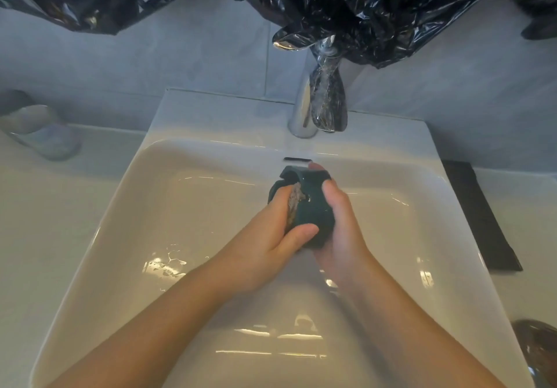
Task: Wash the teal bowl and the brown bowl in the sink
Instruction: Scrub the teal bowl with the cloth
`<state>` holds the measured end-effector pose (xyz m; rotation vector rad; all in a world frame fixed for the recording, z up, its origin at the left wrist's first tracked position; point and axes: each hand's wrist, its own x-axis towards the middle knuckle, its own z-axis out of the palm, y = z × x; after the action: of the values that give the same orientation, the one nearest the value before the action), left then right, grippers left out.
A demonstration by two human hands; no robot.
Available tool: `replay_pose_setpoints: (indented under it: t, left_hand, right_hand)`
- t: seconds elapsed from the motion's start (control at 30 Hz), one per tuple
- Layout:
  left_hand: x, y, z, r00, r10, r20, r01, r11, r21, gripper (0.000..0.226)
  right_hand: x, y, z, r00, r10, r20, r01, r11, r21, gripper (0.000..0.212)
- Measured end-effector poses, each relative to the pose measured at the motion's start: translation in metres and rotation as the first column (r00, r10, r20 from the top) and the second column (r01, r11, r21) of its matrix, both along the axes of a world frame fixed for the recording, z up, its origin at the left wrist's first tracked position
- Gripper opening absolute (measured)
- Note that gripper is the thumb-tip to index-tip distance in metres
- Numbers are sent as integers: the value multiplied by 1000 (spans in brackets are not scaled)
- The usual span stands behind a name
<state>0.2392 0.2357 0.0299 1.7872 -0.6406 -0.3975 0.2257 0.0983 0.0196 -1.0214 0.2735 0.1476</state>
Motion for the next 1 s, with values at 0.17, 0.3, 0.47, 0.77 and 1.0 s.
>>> replay_pose_setpoints:
  t: [0.17,0.3,0.47,0.77,1.0]
  left_hand:
    - [-1,3,-5,993,-46,111,33,992,119,52]
    - [-5,-5,-1,999,-8,-34,7,999,-35,50]
    - [-2,1,2,997,-27,71,24,999,36,39]
    - [-13,-6,4,995,-1,101,-7,997,75,44]
    - [1,5,-1,916,-112,385,6,964,268,35]
  right_hand:
    - [2,-6,10,981,98,-165,-71,984,166,55]
    - [-2,6,-2,998,-64,19,65,998,-18,46]
    - [-3,-3,0,1000,-10,-30,12,997,82,55]
    - [-9,2,-4,997,-65,35,64,997,52,56]
    - [-6,-5,8,976,116,-183,-66,964,258,59]
